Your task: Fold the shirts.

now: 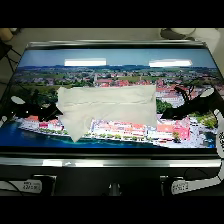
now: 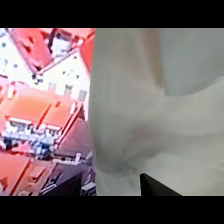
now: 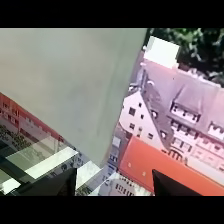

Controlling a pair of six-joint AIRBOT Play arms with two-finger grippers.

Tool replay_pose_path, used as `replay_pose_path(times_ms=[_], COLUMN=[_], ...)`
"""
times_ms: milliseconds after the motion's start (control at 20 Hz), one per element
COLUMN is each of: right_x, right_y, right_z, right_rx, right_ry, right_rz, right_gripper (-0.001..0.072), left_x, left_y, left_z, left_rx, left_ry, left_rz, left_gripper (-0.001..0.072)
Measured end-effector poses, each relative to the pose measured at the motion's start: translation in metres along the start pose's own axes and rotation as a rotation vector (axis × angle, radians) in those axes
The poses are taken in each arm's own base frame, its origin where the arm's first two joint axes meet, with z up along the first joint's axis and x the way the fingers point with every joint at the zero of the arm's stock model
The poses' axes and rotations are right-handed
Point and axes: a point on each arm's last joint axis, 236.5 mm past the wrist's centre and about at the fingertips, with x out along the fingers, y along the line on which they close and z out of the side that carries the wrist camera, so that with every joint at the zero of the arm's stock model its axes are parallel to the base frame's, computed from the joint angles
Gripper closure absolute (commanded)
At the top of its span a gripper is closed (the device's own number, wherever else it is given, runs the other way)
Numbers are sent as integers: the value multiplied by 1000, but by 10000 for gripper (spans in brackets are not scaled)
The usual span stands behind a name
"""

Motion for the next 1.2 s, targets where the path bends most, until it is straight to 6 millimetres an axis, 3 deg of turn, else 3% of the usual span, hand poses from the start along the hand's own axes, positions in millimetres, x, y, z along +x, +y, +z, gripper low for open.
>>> replay_pose_path(times_ms=[50, 150, 400, 550, 600, 650, 700, 750, 850, 900, 1000, 1100, 1200], right_x=[1, 3, 26, 47, 55, 62, 70, 75, 75, 67, 27, -45, -151], right_y=[0, -2, 1, 21, 27, 33, 38, 40, 45, 46, 57, 77, 115], right_z=[1, 1, -6, -2, 1, 3, 3, 1, -2, 3, 31, 68, 100], right_rx=[0, 7, 54, 42, 34, 29, 23, 11, -16, -38, -112, -229, -379], right_ry=[-5, -13, -25, -22, -23, -22, -12, 5, 26, 9, -98, -266, -501], right_rz=[-1, -3, 33, 62, 58, 61, 55, 43, 31, 15, -15, -89, -222], right_gripper=[207, 166, 168, 190, 227, 366, 594, 697, 698, 698, 698, 698, 698], left_x=[3, 8, 10, 9, 8, 8, 7, 4, -8, -19, -61, -138, -254], left_y=[-1, -1, 0, -3, -4, -6, -7, -9, -18, -27, -58, -108, -177], left_z=[2, 9, 15, 14, 13, 12, 11, 11, 16, 22, 41, 64, 65], left_rx=[-2, 1, 21, 46, 54, 58, 63, 69, 96, 123, 202, 319, 470], left_ry=[-9, -38, -67, -67, -66, -63, -62, -63, -85, -114, -220, -413, -682], left_rz=[-4, -1, 7, 7, 5, 3, 1, -2, -11, -18, -41, -72, -121], left_gripper=[335, 676, 674, 674, 673, 673, 674, 674, 675, 676, 676, 675, 676])
